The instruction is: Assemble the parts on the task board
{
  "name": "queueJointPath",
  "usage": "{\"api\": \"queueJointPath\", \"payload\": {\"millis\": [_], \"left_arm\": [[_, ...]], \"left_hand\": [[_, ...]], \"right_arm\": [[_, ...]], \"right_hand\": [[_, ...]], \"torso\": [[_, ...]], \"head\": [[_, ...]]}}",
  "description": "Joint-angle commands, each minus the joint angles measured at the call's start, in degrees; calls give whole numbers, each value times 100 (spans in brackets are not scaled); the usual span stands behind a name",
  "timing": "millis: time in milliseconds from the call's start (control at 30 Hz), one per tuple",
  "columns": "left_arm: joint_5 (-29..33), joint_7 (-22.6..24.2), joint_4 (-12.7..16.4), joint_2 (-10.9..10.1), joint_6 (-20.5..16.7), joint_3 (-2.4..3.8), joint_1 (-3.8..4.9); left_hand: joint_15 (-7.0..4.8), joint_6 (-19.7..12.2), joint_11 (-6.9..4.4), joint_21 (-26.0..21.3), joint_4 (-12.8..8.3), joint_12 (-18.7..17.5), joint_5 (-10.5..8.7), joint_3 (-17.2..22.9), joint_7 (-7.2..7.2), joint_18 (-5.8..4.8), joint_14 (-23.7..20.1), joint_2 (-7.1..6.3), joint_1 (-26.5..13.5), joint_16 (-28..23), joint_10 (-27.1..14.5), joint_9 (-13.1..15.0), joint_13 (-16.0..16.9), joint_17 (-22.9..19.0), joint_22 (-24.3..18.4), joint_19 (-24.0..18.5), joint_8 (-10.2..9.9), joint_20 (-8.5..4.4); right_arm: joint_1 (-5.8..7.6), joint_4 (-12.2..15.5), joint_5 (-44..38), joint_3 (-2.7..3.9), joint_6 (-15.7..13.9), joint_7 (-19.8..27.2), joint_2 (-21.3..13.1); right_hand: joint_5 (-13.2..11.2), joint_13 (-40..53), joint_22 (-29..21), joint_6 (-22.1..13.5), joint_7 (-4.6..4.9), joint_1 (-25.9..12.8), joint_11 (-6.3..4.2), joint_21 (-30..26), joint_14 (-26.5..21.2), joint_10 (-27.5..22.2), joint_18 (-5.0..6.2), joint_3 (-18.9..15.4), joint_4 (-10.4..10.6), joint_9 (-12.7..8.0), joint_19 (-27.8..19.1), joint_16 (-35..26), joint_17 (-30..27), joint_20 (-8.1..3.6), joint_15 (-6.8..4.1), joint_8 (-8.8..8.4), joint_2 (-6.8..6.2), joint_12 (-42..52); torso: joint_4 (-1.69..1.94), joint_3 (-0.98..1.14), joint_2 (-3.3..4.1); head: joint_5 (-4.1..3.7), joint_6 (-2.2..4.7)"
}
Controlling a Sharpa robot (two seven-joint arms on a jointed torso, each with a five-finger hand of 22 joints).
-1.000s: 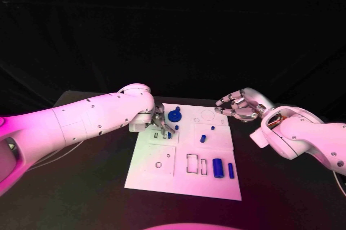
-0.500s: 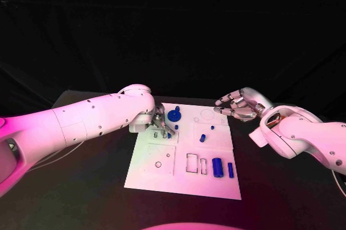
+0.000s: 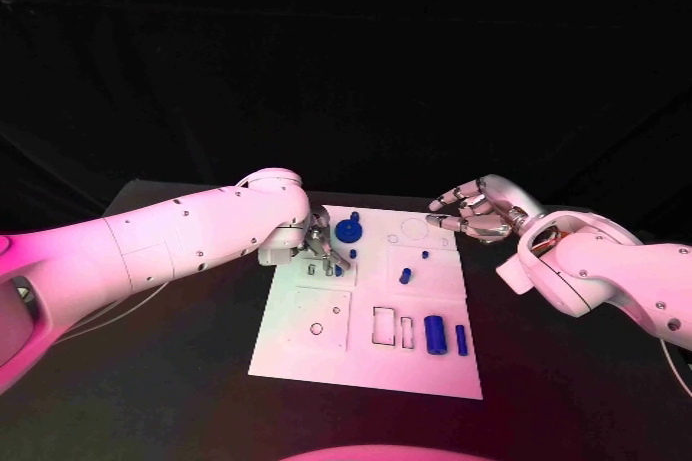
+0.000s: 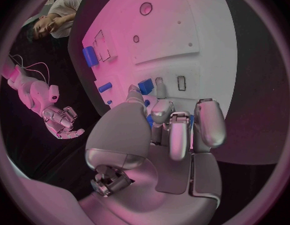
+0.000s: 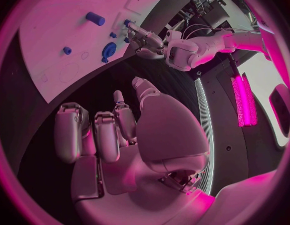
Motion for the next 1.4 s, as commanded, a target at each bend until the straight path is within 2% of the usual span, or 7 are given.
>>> {"api": "queueJointPath", "payload": {"millis": [33, 800, 1100, 1400], "left_arm": [[89, 44, 23, 17, -25, 4, 0], [120, 34, 37, 40, -85, 12, 1], [136, 48, 32, 39, -5, 13, 1], [173, 49, 33, 44, 53, 15, 2]], "left_hand": [[-6, -25, -18, 21, 10, 21, -11, 35, -1, -102, 510, 23, 37, -11, 7, 6, 8, 1293, 5, -33, 37, 13], [-10, -34, -24, 67, -4, 68, -11, 42, -7, -116, 513, 49, 93, -7, 43, 61, 66, 1300, 86, -3, 67, 10], [-10, -87, -22, 80, -65, 57, -11, 93, -3, -114, 508, 129, 255, -19, 26, 149, 54, 1288, 94, -17, 95, 9], [-6, -123, -19, 93, -140, 54, -9, 181, 2, -116, 507, 226, 415, -24, 19, 220, 56, 1287, 113, -25, 115, 13]], "right_arm": [[-7, -8, -57, 1, 54, -16, 10], [-16, -42, -57, -1, 71, -40, 43], [-23, -44, -57, -1, 68, -39, 49], [-25, -46, -58, -1, 70, -40, 51]], "right_hand": [[20, 115, 627, 21, 4, -54, -17, -13, 468, -29, 102, -17, 27, -9, -35, -20, 998, 7, -43, 27, 4, -17], [26, 112, 628, 22, 1, -56, -19, -14, 467, -31, 102, -17, 30, -9, -34, -22, 994, 6, -44, 31, 11, -18], [34, 111, 621, 20, 0, -48, -22, -26, 465, -32, 105, -12, 28, -10, -41, -27, 988, 5, -46, 34, 20, -20], [39, 111, 618, 19, -1, -42, -22, -29, 465, -32, 105, -10, 25, -10, -42, -28, 986, 4, -47, 35, 23, -20]], "torso": [[-4, 0, -1], [3, 4, 3], [-5, -3, 3], [-3, 3, 1]], "head": [[0, -12], [-11, -30], [-13, -46], [-21, -60]]}}
